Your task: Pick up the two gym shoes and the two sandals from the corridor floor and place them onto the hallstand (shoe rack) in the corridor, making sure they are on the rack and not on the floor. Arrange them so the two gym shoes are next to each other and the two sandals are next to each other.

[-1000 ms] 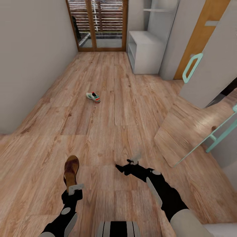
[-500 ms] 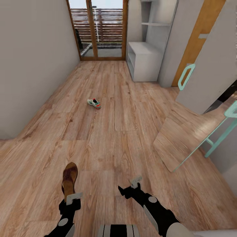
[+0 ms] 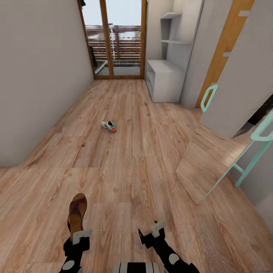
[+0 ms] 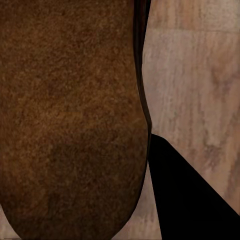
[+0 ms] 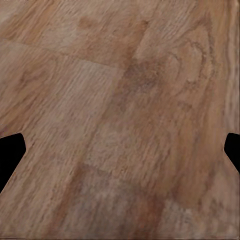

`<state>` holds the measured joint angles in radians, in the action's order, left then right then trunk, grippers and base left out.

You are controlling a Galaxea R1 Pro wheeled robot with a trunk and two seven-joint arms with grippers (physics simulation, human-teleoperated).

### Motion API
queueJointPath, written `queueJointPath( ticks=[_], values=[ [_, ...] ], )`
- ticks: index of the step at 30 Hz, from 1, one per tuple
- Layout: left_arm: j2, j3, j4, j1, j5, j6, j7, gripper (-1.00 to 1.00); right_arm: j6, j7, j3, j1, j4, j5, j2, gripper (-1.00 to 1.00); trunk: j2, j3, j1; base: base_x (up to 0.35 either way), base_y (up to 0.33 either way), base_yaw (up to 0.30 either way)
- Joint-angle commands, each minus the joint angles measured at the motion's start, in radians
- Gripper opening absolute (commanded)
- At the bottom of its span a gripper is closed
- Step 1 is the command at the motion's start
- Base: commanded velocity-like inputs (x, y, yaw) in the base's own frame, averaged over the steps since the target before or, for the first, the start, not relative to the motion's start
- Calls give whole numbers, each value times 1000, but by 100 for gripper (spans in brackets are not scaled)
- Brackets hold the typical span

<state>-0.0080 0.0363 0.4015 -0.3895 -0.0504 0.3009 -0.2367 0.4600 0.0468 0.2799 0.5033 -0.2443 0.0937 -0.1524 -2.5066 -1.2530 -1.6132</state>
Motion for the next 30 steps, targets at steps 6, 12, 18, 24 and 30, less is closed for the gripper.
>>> queueJointPath(
  ticks=[6, 12, 18, 24, 30],
  values=[
    [6, 2, 1, 10, -4, 6, 2, -100, 102, -61, -7, -6, 63, 16, -1, 100, 1, 23, 3, 0, 0, 0],
    [7, 1, 1, 15, -5, 56, 3, -100, 138, -133, -7, -11, 85, 18, 0, 100, 3, 46, 6, 0, 0, 0],
    [6, 1, 0, 16, -5, 74, 10, -100, 144, -154, -7, -13, 87, 17, 0, 100, 4, 69, 8, 0, 0, 0],
    [6, 1, 0, 17, -5, 76, 13, -100, 144, -157, -7, -14, 87, 17, 0, 100, 5, 92, 11, 0, 0, 0],
    [6, 2, 1, 17, -5, 76, 14, -100, 144, -156, -7, -14, 86, 16, 1, 100, 14, 115, 17, 0, 0, 0]
  ],
)
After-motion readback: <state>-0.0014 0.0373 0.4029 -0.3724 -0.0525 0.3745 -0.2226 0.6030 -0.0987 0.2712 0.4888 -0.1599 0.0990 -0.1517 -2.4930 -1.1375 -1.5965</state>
